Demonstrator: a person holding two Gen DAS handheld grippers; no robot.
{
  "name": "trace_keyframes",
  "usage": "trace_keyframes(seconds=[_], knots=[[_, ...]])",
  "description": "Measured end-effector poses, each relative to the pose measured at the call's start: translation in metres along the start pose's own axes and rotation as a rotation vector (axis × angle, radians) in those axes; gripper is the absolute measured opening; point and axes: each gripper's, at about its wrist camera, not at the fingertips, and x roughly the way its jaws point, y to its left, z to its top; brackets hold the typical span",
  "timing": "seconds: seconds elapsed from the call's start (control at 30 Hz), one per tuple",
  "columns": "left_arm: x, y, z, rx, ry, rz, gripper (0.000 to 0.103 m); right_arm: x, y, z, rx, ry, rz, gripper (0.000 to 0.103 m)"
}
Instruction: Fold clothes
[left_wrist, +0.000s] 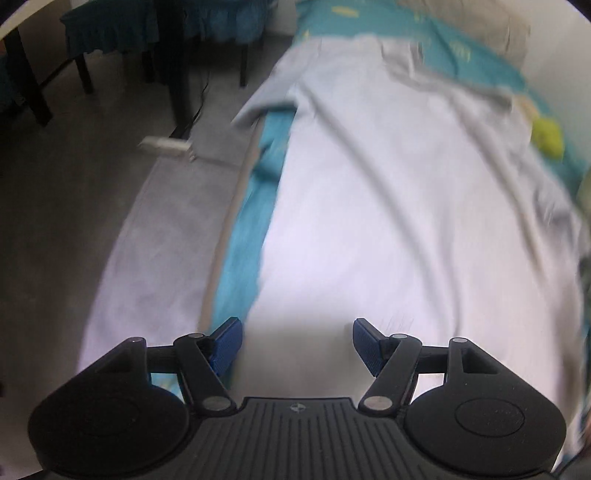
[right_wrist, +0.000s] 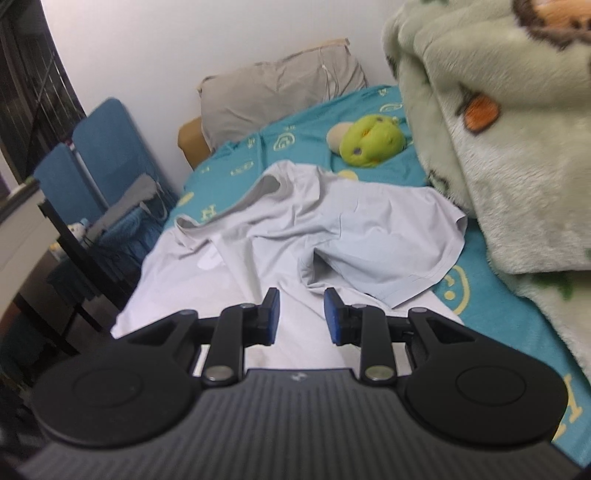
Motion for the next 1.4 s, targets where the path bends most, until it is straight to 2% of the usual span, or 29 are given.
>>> trace_keyframes(seconds=[0.03,0.07,0.13,0.17,0.2,0.3,0.37,0.4,0.43,0.47,0.5,0.63,0.73,0.83,0.9,0.93,1.0,1.07,1.13,1.2,1.27,1.4], knots=[[-0.001,0.002,-0.008,0.003,0.023,0.017,0.069,-0.006,-0.001,0.0,0.007,-0.002,0.007,0.031],[-0.002,0.003,-0.015,0.005,0.046,0.035,0.069,-0.01,-0.002,-0.002,0.016,-0.001,0.013,0.036],[-0.006,0.011,-0.022,-0.041,0.087,0.053,0.068,-0.019,-0.005,-0.004,0.031,0.0,0.02,0.053],[-0.009,0.015,-0.023,-0.064,0.092,0.056,0.068,-0.022,-0.006,-0.005,0.036,-0.001,0.015,0.065],[-0.009,0.014,-0.023,-0.061,0.108,0.055,0.068,-0.025,-0.007,-0.006,0.036,-0.003,0.013,0.07],[-0.006,0.008,-0.025,-0.034,0.162,0.05,0.062,-0.03,-0.008,-0.006,0.026,-0.011,0.011,0.07],[-0.005,0.004,-0.026,-0.016,0.198,0.047,0.048,-0.03,-0.008,-0.005,0.022,-0.018,0.012,0.069],[-0.004,0.002,-0.026,-0.007,0.217,0.046,0.046,-0.029,-0.008,-0.004,0.023,-0.019,0.01,0.07],[-0.003,0.0,-0.027,0.002,0.235,0.044,0.038,-0.028,-0.008,-0.004,0.025,-0.017,0.009,0.07],[-0.002,-0.002,-0.027,0.011,0.253,0.043,0.016,-0.026,-0.008,-0.005,0.025,-0.014,0.01,0.07],[-0.006,-0.007,-0.028,0.049,0.257,0.066,0.005,-0.025,-0.008,-0.005,0.022,-0.01,0.011,0.07],[-0.023,-0.016,-0.032,0.156,0.272,0.153,0.002,-0.025,-0.007,-0.005,0.012,-0.014,0.007,0.07],[-0.027,-0.015,-0.032,0.172,0.29,0.252,0.002,-0.027,-0.007,-0.003,0.012,-0.028,0.002,0.07],[-0.036,-0.026,-0.033,0.211,0.268,0.286,0.003,-0.028,-0.007,-0.001,0.007,-0.035,-0.003,0.07],[-0.043,-0.035,-0.029,0.224,0.229,0.29,0.004,-0.029,-0.007,-0.001,-0.002,-0.04,-0.01,0.07],[-0.046,-0.039,-0.024,0.221,0.203,0.287,0.009,-0.029,-0.007,0.0,-0.008,-0.043,-0.014,0.07],[-0.063,-0.042,-0.021,0.202,0.138,0.252,0.021,-0.031,-0.006,0.001,-0.017,-0.051,-0.02,0.07],[-0.081,-0.043,-0.018,0.182,0.072,0.214,0.044,-0.033,-0.004,0.001,-0.03,-0.06,-0.019,0.069],[-0.099,-0.044,-0.014,0.147,0.008,0.178,0.057,-0.035,-0.002,0.001,-0.048,-0.068,-0.017,0.07],[-0.118,-0.051,-0.011,0.146,-0.078,0.151,0.067,-0.037,0.001,0.001,-0.064,-0.077,-0.019,0.07],[-0.134,-0.06,-0.008,0.157,-0.179,0.13,0.084,-0.038,0.003,0.001,-0.077,-0.088,-0.019,0.069],[-0.15,-0.093,-0.001,0.187,-0.398,0.084,0.094,-0.042,0.007,0.001,-0.105,-0.111,-0.02,0.069]])
